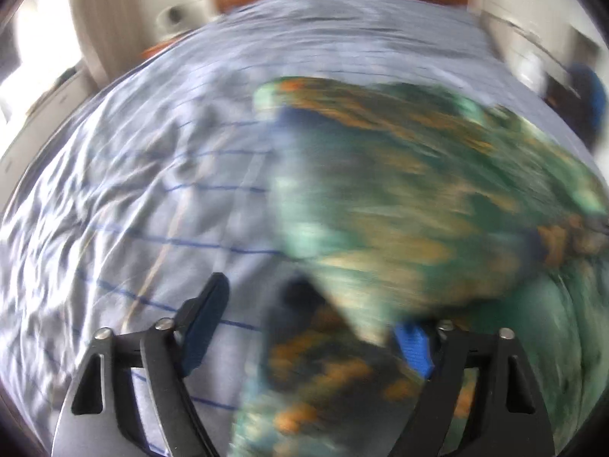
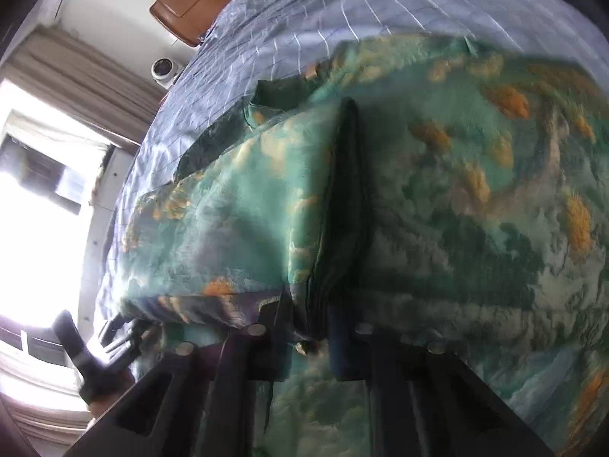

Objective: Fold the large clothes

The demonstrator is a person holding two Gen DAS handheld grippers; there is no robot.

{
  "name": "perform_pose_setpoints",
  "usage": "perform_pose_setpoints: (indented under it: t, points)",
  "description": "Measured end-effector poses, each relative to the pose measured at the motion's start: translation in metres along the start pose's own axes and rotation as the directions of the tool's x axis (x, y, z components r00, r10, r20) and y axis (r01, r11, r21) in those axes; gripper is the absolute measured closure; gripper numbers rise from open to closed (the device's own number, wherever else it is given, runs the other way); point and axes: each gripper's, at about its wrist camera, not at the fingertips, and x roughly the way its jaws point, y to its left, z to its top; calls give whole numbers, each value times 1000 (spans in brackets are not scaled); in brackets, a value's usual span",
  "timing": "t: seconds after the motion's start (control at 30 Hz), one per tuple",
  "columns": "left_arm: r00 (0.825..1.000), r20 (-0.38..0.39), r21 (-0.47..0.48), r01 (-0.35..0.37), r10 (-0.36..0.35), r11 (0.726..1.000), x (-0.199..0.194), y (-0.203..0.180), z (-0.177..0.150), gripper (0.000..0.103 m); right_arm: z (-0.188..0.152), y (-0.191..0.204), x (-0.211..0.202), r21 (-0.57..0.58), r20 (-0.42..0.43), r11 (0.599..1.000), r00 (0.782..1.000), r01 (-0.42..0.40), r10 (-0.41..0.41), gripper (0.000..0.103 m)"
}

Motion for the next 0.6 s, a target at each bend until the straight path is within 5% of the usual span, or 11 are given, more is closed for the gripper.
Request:
perform_pose_setpoints:
  t: [0.07, 0.13, 0.2, 0.37, 0.43, 0.6]
  points:
    - [1000, -1, -171, -4, 4, 985, 5, 30, 3, 27, 6, 25, -25, -111, 106, 994, 994, 15, -4, 89]
    - [997, -15, -308, 70, -78, 949, 17, 53, 0, 27, 6, 44, -48, -185, 197, 982, 980, 46, -9, 89]
    - [997, -35, -305, 57, -71, 951, 26, 52, -4, 27, 10, 52, -55, -214, 243, 973, 970, 82, -28, 89]
    - [998, -46, -310, 35, -52, 950, 22, 53, -7, 29, -2, 26, 20, -211, 58, 956, 979, 206, -198, 88]
    - [996, -57, -323, 41, -62, 945, 16, 60, -11, 29, -10, 15, 26, -164, 71, 970, 983, 178, -169, 85]
    - [998, -41, -272, 26, -38, 962, -23, 77, -20, 29, -11, 1, 3, -62, 93, 997, 995, 40, -35, 47]
